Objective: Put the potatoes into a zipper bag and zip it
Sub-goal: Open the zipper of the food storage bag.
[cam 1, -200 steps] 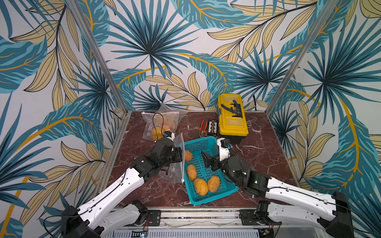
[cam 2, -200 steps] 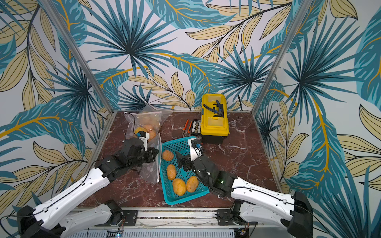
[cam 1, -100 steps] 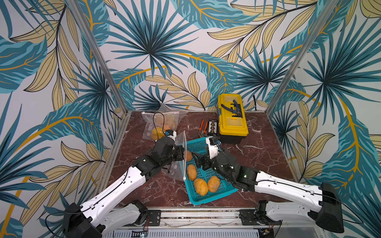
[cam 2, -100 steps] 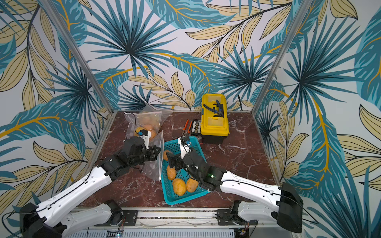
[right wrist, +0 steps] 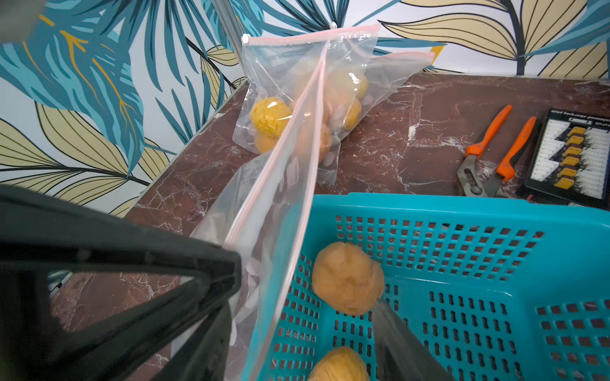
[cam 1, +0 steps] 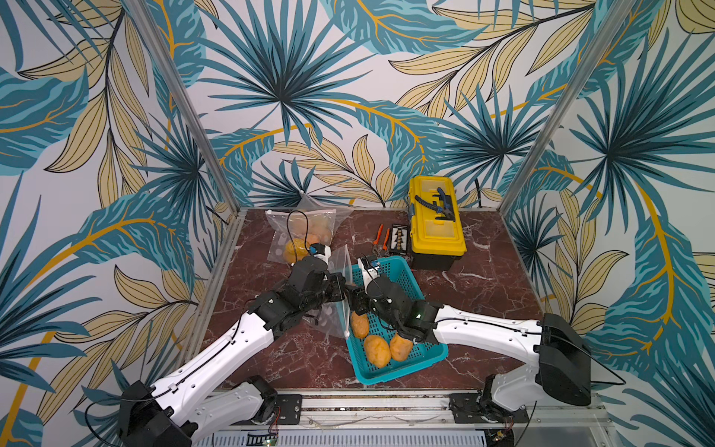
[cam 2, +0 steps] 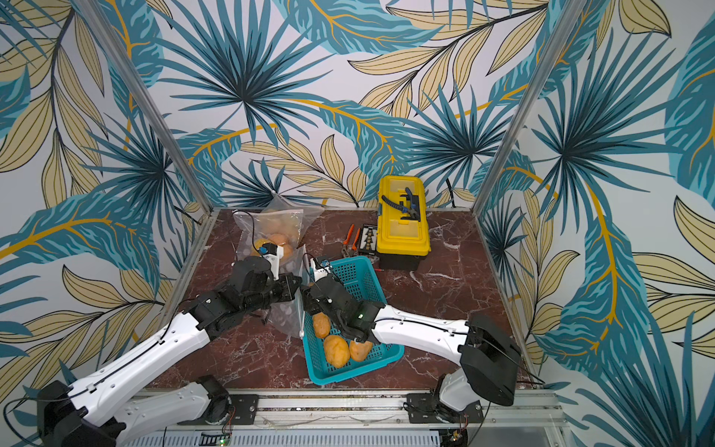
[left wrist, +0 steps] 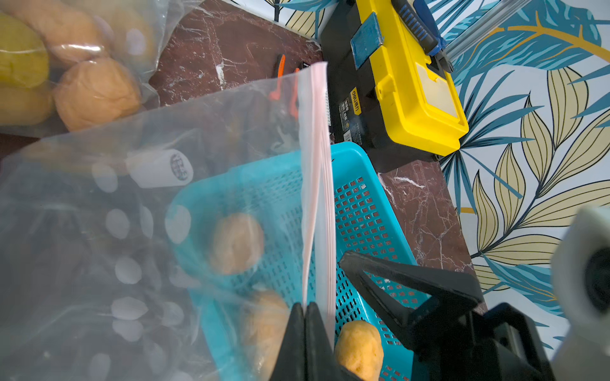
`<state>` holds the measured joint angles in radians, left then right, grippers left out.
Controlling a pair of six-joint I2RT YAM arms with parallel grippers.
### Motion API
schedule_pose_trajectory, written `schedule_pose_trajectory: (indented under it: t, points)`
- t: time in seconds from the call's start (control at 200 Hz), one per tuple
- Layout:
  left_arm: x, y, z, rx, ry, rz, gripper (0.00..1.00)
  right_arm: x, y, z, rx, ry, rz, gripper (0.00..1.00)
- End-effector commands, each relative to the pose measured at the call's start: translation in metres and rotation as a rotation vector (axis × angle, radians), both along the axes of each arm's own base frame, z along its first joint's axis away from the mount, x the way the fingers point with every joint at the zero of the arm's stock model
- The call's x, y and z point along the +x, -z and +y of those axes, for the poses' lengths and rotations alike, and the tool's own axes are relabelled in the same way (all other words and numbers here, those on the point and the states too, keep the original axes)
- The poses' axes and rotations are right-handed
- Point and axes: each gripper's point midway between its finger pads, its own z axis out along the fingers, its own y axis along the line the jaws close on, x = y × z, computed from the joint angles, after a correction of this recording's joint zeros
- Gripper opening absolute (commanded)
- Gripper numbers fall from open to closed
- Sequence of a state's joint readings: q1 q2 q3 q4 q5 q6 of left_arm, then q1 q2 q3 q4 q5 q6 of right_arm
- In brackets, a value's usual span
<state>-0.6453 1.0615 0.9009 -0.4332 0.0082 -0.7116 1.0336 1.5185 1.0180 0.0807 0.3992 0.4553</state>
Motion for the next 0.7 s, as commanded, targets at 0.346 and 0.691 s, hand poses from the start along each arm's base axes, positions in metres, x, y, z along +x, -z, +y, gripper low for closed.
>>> schedule_pose_trajectory:
  t: [0.346, 0.691]
  points:
    - [0.000, 0.002, -0.002, -0.012, 0.004, 0.000, 0.00, 0.016, -0.008, -0.009, 0.010, 0.039, -0.018, 0.00]
    - [0.003, 0.012, 0.000, 0.019, -0.016, 0.026, 0.39, 0.008, -0.023, -0.006, 0.076, -0.009, -0.033, 0.00]
